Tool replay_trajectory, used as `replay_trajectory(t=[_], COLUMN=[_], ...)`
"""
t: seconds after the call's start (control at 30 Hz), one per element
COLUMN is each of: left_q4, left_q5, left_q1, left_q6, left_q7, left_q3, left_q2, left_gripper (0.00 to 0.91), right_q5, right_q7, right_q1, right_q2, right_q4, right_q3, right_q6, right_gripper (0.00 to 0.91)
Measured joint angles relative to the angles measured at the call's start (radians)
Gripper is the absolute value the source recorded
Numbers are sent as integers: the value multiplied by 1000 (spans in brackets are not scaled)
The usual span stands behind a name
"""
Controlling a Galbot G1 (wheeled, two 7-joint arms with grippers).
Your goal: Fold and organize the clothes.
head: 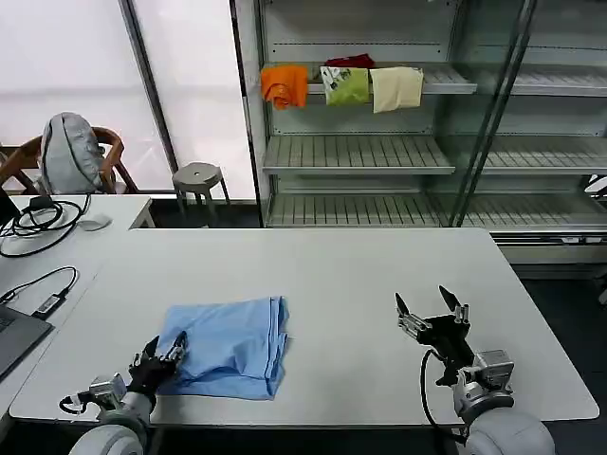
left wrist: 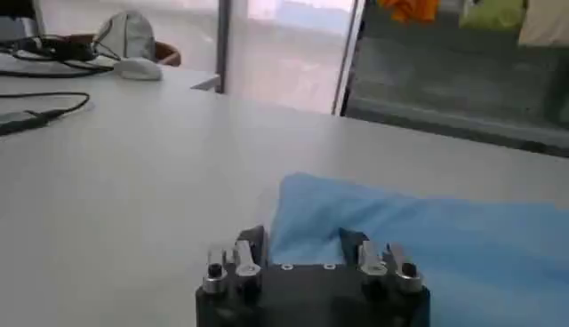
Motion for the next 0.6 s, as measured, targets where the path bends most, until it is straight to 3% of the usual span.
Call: replay_trajectory(t=[0.33, 0.6], left_q4=[-18, -17], left_q5=[-1, 29], left_q1=[15, 17], left_q6=[-18, -14], left_q7=[20, 59], left_q3=[0, -46], left_q2=[-12, 32], left_gripper=[10, 0], right_q5=[-5, -8], right_q7=[-1, -1], right_q1=[-16, -13], right_q2=[4, 4], right_q4=[5, 18], right_q3=[-8, -20], right_q6=[3, 4], right_gripper=[907, 907])
